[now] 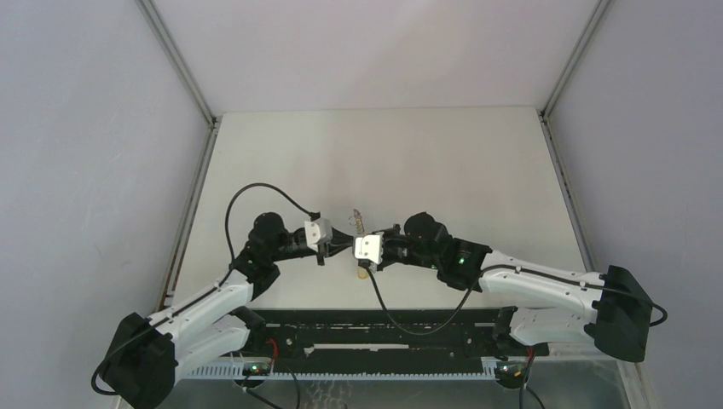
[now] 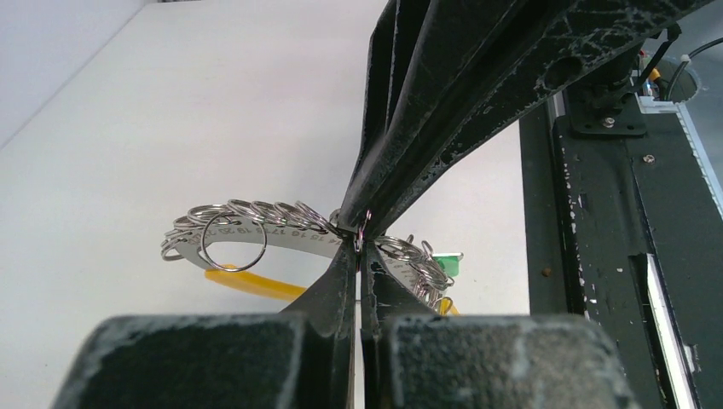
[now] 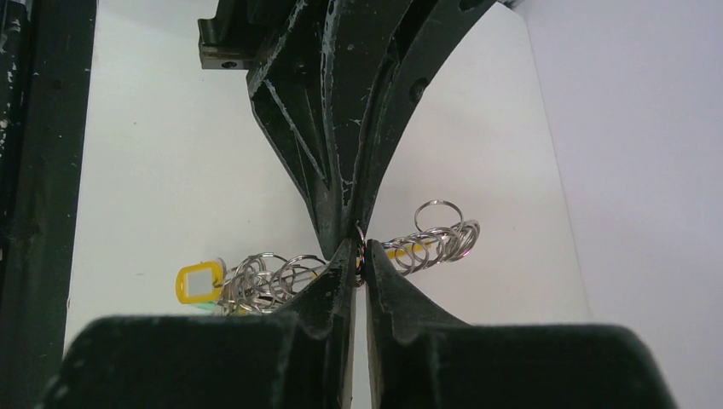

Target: Put the keys on the keyring

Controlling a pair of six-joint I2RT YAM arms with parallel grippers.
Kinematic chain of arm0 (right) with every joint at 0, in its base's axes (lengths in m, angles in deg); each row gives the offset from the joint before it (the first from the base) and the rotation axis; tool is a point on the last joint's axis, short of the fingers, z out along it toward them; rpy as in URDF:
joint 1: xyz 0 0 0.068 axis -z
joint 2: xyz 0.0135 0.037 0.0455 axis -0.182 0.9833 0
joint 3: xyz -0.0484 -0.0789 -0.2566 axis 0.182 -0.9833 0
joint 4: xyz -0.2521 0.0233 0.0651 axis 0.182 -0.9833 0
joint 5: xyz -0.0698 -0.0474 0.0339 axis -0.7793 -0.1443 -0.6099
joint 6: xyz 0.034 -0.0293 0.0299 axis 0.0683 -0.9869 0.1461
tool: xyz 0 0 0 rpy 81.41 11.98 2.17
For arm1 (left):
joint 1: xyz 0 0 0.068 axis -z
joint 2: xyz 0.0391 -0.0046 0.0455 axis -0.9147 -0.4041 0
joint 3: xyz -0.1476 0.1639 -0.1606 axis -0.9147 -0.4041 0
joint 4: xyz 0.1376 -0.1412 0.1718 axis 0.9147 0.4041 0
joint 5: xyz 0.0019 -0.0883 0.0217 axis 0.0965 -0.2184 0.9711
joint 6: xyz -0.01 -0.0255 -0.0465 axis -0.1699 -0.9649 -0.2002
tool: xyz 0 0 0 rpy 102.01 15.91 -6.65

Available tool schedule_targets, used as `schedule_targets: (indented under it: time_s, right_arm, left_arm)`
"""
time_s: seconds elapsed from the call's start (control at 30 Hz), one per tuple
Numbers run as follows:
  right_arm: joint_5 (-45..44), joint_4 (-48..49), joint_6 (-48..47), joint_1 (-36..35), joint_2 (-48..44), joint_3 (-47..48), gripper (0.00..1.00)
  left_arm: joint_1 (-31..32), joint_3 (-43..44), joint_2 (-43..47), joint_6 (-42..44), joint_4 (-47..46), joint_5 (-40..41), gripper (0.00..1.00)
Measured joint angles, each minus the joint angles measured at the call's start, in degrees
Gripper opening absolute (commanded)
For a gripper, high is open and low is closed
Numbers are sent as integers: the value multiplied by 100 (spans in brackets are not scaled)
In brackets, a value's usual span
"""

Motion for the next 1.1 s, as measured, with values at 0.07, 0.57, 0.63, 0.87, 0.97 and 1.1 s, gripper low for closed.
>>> schedule_targets:
  time_s: [0.07,0.57,0.63,0.87,0.97,1.1]
  right_arm:
    - [-9,-2,0,15,-15,-22,9]
    - [-223,-487,125,114,-59,-328,23]
    - [-225,-538,146,133,-94,-332,24]
    - [28,-715,317,437,-605,-332,30]
    - [466,-741,472,743,-909,-332,31]
    - [1429,-728,761,1314,-1051,-310,30]
  left_arm:
    - [-4,0,-2,-9,-31,0,0]
    - [-48,-11,175,-201,-820,160,0]
    - [-48,-13,175,-214,-898,162,0]
    - [-48,-138,177,-214,-1003,173,0]
    - [-48,-162,175,-223,-1095,164,0]
    - [-48,-197,173,-275,-1211,107,0]
